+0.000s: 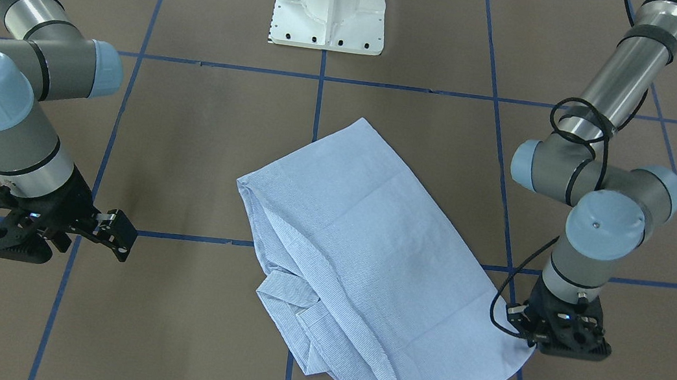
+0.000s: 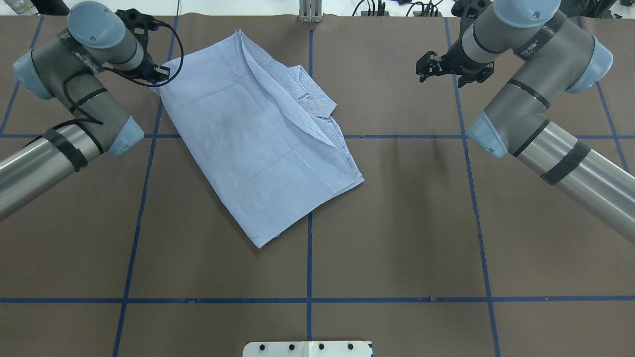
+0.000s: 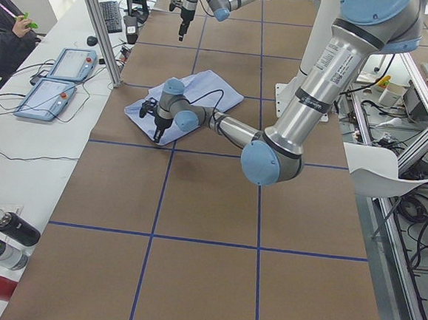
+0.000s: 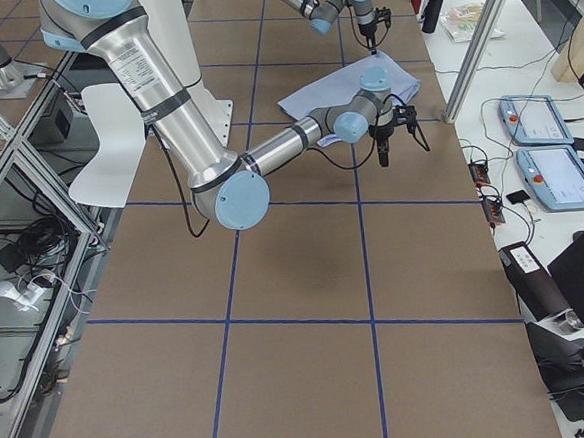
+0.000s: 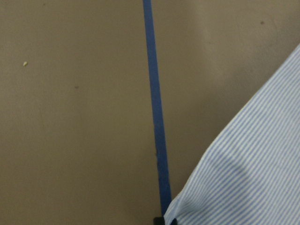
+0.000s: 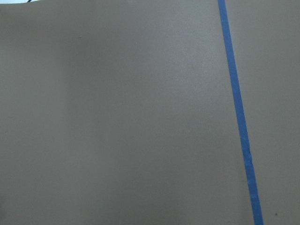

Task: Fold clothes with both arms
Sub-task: 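Drag the folded shirt with the left gripper away from the robot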

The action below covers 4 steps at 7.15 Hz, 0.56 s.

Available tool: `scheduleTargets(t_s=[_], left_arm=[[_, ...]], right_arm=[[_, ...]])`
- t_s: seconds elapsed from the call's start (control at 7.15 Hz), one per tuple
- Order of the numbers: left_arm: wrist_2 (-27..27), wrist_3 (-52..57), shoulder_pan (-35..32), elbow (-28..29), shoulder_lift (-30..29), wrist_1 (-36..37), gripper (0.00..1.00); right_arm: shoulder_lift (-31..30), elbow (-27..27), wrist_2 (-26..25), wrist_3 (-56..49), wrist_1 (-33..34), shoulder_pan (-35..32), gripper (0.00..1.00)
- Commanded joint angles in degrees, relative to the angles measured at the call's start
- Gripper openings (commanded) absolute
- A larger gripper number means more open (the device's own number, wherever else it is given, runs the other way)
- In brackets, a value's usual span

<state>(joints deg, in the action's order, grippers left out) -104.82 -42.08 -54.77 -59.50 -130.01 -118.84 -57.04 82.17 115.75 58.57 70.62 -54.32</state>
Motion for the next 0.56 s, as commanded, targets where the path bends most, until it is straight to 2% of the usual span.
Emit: scheduleTargets(t_s=[0.0,0.14,0.28,0.42], left_arm=[[0.1,2.2,-1.6,8.4,-5.7,-1.7,0.00],[0.1,2.3,-2.3,8.3,-5.0,-6.6,0.30],[-0.3,2.3,-3.1,8.2,-2.7,-12.2,0.99],[-1.2,6.4,-5.1,7.5,-2.4,-12.1,1.00]], right_arm=[[0.1,0.1,0.0,0.1,0.0,0.0,1.00],[0.3,0.0,0.0,0.3,0.0,0.0,1.00],[1.0,0.0,-0.1,0.8,0.6,0.5,1.00],[2.2,-0.1,-0.7,3.5,0.8,2.0,1.00]])
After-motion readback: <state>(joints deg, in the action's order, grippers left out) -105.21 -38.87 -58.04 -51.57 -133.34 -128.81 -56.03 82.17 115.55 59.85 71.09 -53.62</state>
